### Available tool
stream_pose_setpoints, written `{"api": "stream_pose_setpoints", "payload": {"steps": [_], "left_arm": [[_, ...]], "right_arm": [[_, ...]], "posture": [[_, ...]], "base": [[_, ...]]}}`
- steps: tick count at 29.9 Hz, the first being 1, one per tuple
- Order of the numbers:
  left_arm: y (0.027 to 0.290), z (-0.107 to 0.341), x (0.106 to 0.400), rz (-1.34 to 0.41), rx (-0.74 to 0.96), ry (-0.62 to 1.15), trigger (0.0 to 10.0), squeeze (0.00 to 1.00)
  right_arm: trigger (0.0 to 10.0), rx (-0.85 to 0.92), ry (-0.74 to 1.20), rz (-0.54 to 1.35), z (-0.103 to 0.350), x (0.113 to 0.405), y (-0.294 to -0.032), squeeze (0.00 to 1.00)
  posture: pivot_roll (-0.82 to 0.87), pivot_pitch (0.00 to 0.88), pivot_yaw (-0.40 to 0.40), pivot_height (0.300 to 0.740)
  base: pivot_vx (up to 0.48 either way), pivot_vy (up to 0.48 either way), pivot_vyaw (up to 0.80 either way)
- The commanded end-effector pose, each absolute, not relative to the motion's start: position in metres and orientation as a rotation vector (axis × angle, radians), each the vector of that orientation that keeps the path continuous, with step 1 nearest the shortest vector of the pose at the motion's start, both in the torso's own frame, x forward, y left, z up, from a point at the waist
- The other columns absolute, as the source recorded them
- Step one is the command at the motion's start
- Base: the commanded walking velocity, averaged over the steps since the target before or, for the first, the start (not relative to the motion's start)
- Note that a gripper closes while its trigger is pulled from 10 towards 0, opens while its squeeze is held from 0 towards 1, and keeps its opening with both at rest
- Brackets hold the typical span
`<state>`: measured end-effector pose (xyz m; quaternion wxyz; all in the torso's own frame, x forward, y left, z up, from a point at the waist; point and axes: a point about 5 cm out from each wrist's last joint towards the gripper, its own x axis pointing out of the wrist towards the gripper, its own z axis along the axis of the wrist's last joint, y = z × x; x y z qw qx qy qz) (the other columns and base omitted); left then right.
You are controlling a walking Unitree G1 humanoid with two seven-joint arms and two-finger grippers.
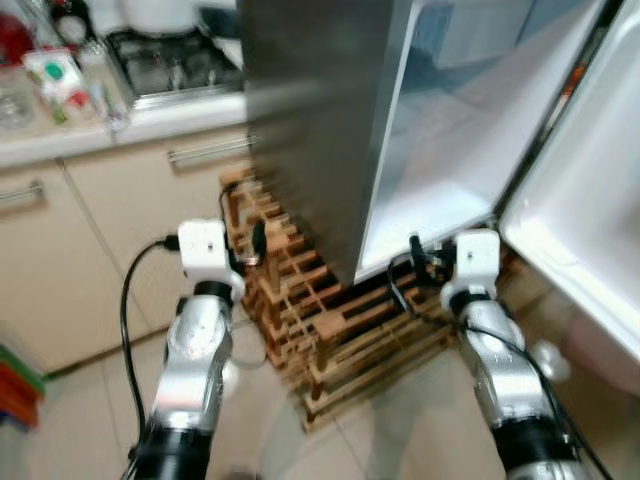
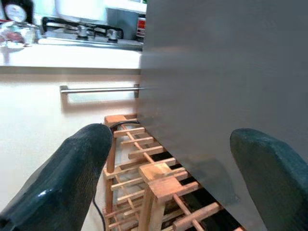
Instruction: Restocking fridge
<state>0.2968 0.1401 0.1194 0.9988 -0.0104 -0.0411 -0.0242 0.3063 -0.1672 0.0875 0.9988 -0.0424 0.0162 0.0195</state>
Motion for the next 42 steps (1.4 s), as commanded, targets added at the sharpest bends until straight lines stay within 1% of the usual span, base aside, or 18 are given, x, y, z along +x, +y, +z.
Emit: {"api": "stream_pose_setpoints", "payload": {"steps": [1, 5, 10, 13, 15, 25, 30, 39, 42], "left_arm": [[0.141, 0.121, 0.297, -0.040, 0.010, -0.087, 10.0, 0.00], [0.142, 0.118, 0.299, -0.034, 0.027, -0.062, 10.0, 0.00], [0.143, 0.118, 0.300, -0.028, 0.011, -0.064, 10.0, 0.00], [0.144, 0.115, 0.300, -0.023, -0.017, -0.043, 10.0, 0.00], [0.143, 0.114, 0.300, -0.022, 0.000, -0.035, 10.0, 0.00], [0.137, 0.118, 0.299, -0.048, 0.003, -0.071, 10.0, 0.00], [0.138, 0.117, 0.299, -0.040, 0.011, -0.069, 10.0, 0.00], [0.141, 0.117, 0.300, -0.029, 0.004, -0.074, 10.0, 0.00], [0.141, 0.117, 0.300, -0.024, 0.000, -0.073, 10.0, 0.00]], "right_arm": [[10.0, -0.090, 0.042, 0.042, 0.087, 0.307, -0.166, 0.00], [10.0, -0.088, 0.044, 0.040, 0.086, 0.307, -0.165, 0.00], [10.0, -0.079, 0.044, 0.035, 0.085, 0.306, -0.166, 0.00], [10.0, -0.073, 0.041, 0.031, 0.085, 0.306, -0.167, 0.00], [10.0, -0.076, 0.042, 0.030, 0.085, 0.306, -0.168, 0.00], [10.0, -0.081, 0.042, 0.016, 0.085, 0.305, -0.172, 0.00], [10.0, -0.079, 0.015, -0.010, 0.088, 0.305, -0.177, 0.00], [10.0, -0.085, 0.013, -0.014, 0.087, 0.304, -0.178, 0.00], [10.0, -0.087, 0.011, -0.013, 0.087, 0.304, -0.178, 0.00]], "posture": [[-0.05, 0.000, -0.054, 0.740], [-0.05, 0.000, -0.054, 0.740], [-0.05, 0.000, -0.054, 0.740], [-0.05, 0.000, -0.054, 0.740], [-0.05, 0.000, -0.055, 0.740], [-0.05, 0.000, -0.055, 0.740], [-0.05, 0.000, -0.054, 0.740], [-0.05, 0.000, -0.056, 0.740], [-0.05, 0.000, -0.056, 0.740]], "base": [[0.000, -0.480, 0.76], [0.000, -0.478, 0.75], [0.100, -0.436, 0.67], [0.107, -0.105, 0.00], [0.000, 0.000, 0.00], [0.000, 0.000, 0.00], [0.000, 0.000, 0.00], [0.000, -0.458, 0.00], [0.321, -0.351, 0.00]]}}
